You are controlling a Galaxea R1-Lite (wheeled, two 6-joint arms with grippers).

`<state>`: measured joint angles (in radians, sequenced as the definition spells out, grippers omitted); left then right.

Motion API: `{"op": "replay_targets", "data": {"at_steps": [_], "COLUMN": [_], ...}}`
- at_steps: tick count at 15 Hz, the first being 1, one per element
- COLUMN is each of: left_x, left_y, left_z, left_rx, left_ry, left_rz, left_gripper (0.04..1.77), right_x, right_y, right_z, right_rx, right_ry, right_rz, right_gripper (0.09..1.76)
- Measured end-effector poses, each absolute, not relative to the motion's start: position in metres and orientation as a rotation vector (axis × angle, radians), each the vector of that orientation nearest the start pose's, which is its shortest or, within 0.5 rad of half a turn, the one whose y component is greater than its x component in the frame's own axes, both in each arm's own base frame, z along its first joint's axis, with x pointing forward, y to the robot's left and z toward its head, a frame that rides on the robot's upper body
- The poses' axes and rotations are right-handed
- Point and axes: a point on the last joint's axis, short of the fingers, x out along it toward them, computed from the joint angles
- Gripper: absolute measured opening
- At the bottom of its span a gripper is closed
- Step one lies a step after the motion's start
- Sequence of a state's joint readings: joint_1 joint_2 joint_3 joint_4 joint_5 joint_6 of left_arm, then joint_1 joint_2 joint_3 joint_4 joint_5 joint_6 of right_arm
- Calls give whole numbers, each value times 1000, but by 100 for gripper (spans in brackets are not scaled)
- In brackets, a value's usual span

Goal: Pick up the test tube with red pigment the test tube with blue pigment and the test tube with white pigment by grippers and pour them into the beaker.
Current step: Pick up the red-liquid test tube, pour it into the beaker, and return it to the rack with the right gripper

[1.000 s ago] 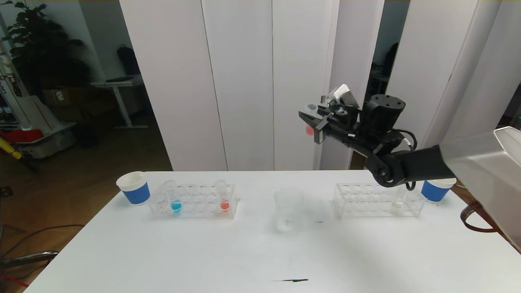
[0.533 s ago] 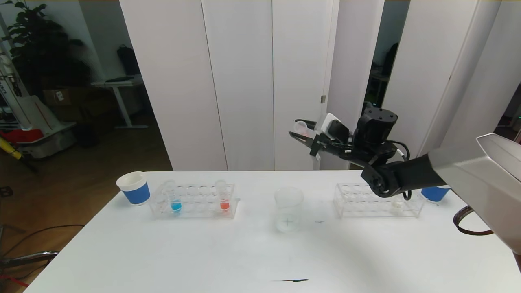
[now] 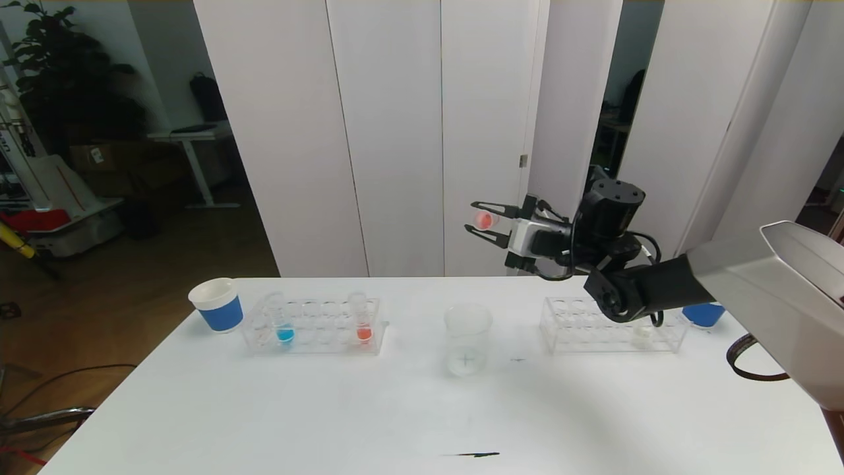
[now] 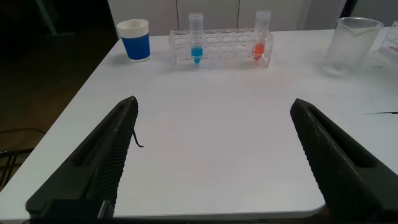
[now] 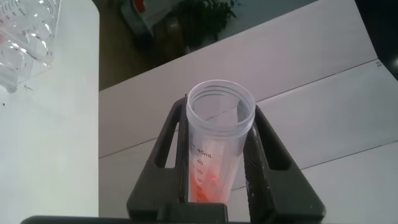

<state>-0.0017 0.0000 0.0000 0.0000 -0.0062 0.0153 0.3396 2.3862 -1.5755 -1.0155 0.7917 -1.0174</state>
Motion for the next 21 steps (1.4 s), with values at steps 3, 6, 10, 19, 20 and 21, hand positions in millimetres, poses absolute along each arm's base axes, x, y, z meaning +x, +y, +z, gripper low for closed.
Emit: {"op": "replay_targets", "data": {"at_steps": [3, 6, 10, 19, 20, 21], "left_x": [-23, -23, -23, -23, -23, -23], "left_y": [0, 0, 0, 0, 0, 0], "left_z": [75, 75, 75, 75, 75, 75], "left_rx": [15, 15, 15, 15, 15, 16], "left_ry": [0, 0, 0, 0, 0, 0], "left_rz": [-7, -8, -7, -8, -8, -8], "left_gripper": [175, 175, 175, 175, 175, 175], "right_x": [454, 453, 457, 463, 463, 464], "right_y": [178, 183, 181, 180, 180, 180], "right_z": [144, 138, 136, 130, 130, 130], "right_rx": [-1018, -1072, -1120, -1214, -1223, -1239], "right_ry": [-818, -879, -927, -1010, -1019, -1036], "right_rz": [934, 942, 901, 866, 862, 859], "right_gripper": [58, 58, 58, 58, 58, 58]}}
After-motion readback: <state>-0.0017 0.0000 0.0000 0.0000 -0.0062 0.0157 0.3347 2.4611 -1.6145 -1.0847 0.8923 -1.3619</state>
